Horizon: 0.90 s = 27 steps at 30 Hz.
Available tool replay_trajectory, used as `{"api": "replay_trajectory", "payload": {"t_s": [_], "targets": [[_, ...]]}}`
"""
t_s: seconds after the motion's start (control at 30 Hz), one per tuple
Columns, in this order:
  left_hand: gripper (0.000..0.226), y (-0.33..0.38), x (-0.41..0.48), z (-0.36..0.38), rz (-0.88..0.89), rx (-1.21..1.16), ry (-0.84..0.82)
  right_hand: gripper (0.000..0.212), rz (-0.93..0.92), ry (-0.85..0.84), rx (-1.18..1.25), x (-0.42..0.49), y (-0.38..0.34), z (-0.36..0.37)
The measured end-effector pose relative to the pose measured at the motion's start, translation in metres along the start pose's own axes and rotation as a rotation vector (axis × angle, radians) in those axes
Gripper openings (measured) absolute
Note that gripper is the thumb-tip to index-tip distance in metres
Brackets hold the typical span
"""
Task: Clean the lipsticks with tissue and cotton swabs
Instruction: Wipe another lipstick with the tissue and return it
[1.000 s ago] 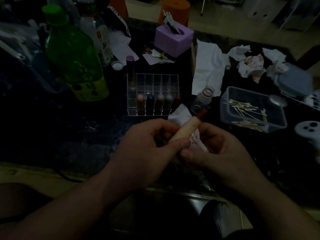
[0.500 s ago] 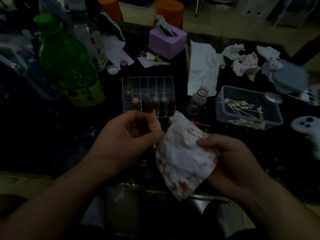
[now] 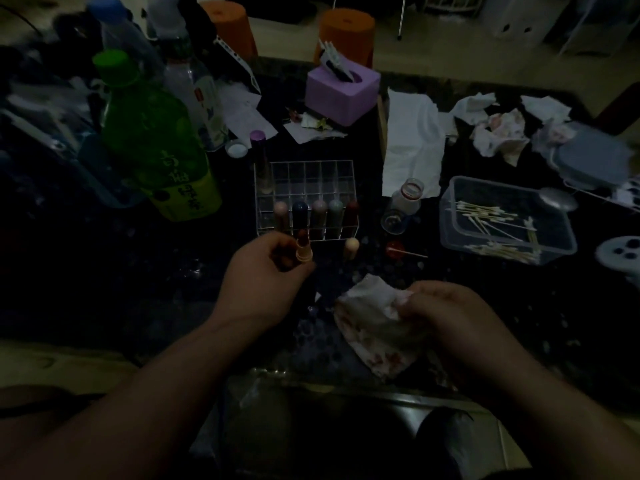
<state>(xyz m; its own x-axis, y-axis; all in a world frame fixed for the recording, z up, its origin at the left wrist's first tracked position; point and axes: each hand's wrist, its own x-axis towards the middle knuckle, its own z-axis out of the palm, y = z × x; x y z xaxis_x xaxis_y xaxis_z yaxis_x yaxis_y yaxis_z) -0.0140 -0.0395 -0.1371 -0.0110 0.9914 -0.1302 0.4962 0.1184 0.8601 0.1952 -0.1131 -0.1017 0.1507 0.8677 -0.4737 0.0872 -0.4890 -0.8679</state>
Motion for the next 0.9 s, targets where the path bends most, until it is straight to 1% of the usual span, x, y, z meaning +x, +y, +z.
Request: {"api": "replay_trajectory", "payload": {"t_s": [0.07,0.2,0.3,0.37,0.47,0.6,0.8,0.9], "targets": [[0.017,-0.003,0.002,0.006,0.004,0.003,-0.002,0.037,-0.063,0.033,-0.162,0.004,0.005,-0.006],[0.014,-0.005,0.007,0.015,0.028,0.022,-0.008,0.029,-0.298,0.092,-0.404,0.015,0.005,-0.013],[0.016,-0.003,0.007,0.019,0.032,0.039,-0.005,0.020,-0.440,0.027,-0.591,0.031,0.001,-0.015],[0.015,-0.003,0.007,0.021,0.037,0.055,0.019,0.015,-0.577,0.019,-0.734,0.045,0.000,-0.011],[0.018,-0.005,0.007,0.023,0.047,0.035,0.032,0.013,-0.711,0.028,-0.813,0.062,-0.003,-0.001],[0.016,-0.006,0.006,0.025,0.063,0.034,0.032,0.018,-0.779,0.024,-0.849,0.073,-0.007,0.014],[0.013,-0.007,0.007,0.023,0.073,0.050,0.015,0.012,-0.756,-0.018,-0.833,0.089,-0.003,0.026],[0.016,-0.004,0.006,0.019,0.072,0.068,-0.003,0.008,-0.752,-0.017,-0.804,0.091,-0.001,0.028]]}}
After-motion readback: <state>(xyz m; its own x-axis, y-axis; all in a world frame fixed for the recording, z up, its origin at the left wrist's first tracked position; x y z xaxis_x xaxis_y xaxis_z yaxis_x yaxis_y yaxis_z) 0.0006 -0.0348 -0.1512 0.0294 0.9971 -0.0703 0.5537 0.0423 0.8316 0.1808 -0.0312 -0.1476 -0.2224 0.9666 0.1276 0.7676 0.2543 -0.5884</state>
